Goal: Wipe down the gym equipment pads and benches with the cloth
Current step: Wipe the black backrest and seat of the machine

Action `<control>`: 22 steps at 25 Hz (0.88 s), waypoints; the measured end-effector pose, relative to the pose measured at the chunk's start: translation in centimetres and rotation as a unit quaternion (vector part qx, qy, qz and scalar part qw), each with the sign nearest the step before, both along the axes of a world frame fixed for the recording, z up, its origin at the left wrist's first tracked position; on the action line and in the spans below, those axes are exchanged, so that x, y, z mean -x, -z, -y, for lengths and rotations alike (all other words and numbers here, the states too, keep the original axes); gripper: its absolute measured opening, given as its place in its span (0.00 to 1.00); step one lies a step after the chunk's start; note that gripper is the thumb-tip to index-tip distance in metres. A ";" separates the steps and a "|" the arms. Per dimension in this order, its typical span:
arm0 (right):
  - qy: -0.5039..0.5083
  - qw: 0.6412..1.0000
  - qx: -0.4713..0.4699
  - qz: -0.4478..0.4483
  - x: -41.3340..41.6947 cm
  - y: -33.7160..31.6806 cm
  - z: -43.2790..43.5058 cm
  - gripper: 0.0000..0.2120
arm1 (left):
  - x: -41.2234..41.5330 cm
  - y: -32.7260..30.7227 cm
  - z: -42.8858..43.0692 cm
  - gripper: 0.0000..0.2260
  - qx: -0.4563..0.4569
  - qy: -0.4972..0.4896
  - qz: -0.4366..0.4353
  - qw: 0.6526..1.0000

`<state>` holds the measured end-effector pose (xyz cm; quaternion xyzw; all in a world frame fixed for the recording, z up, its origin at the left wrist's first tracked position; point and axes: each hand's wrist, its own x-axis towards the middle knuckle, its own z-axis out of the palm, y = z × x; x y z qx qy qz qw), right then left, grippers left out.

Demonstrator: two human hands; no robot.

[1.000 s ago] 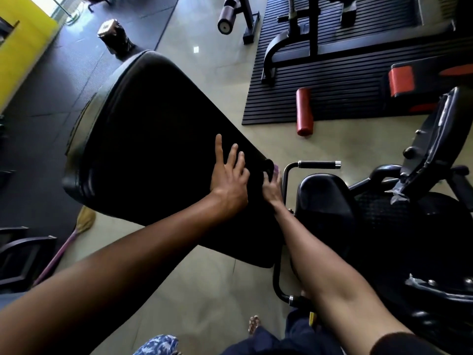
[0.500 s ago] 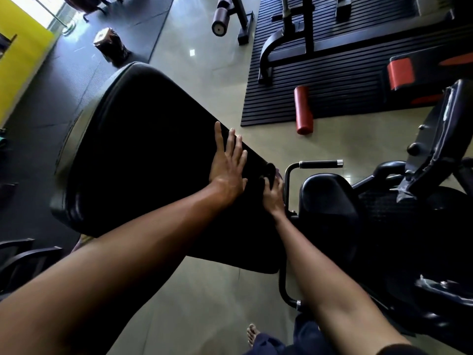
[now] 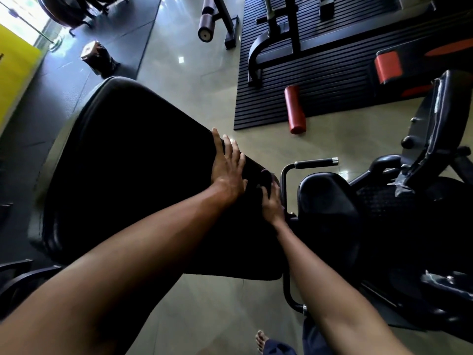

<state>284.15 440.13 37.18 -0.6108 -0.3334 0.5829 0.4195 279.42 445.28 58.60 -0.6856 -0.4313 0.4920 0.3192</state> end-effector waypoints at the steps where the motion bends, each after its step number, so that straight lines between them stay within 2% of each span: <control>1: 0.001 0.999 0.042 0.006 -0.3 0.7 -1.8 0.29 | 0.0 0.2 -0.1 0.36 -0.001 -0.001 -0.001 1.000; 3: -0.020 0.996 0.084 0.022 -0.9 0.0 -5.3 0.28 | 0.0 0.6 -0.3 0.35 -0.003 0.000 0.003 1.000; 4: -0.027 0.997 0.069 0.025 -1.0 -1.1 -6.5 0.27 | 0.0 0.7 -0.4 0.35 -0.005 0.001 0.008 1.000; 7: -0.013 0.997 -0.079 -0.022 -0.2 -3.8 -6.0 0.25 | -0.4 1.4 -0.8 0.34 -0.004 0.000 0.017 1.000; 9: 0.004 0.989 -0.144 -0.033 0.3 -3.2 -2.9 0.27 | -0.7 1.8 -1.0 0.33 0.002 -0.002 0.019 1.000; 11: 0.008 0.992 -0.125 0.004 0.4 -0.9 -0.5 0.30 | -0.8 2.3 -1.4 0.32 0.006 -0.001 0.013 1.000; 14: -0.001 0.999 0.011 0.033 -0.8 1.9 -2.1 0.36 | -0.8 3.1 -1.9 0.32 0.007 -0.014 0.014 1.000; 16: -0.022 0.996 0.074 0.038 -1.5 1.7 -4.8 0.33 | -0.8 3.6 -2.1 0.32 0.010 -0.019 0.016 1.000; 19: -0.030 1.000 0.006 0.001 -1.8 -0.6 -8.4 0.21 | -0.9 4.4 -2.5 0.30 0.015 -0.023 0.032 0.999; 22: -0.069 0.996 -0.062 -0.014 -1.8 -1.9 -9.9 0.19 | -1.1 5.4 -2.7 0.29 0.026 -0.016 0.039 0.999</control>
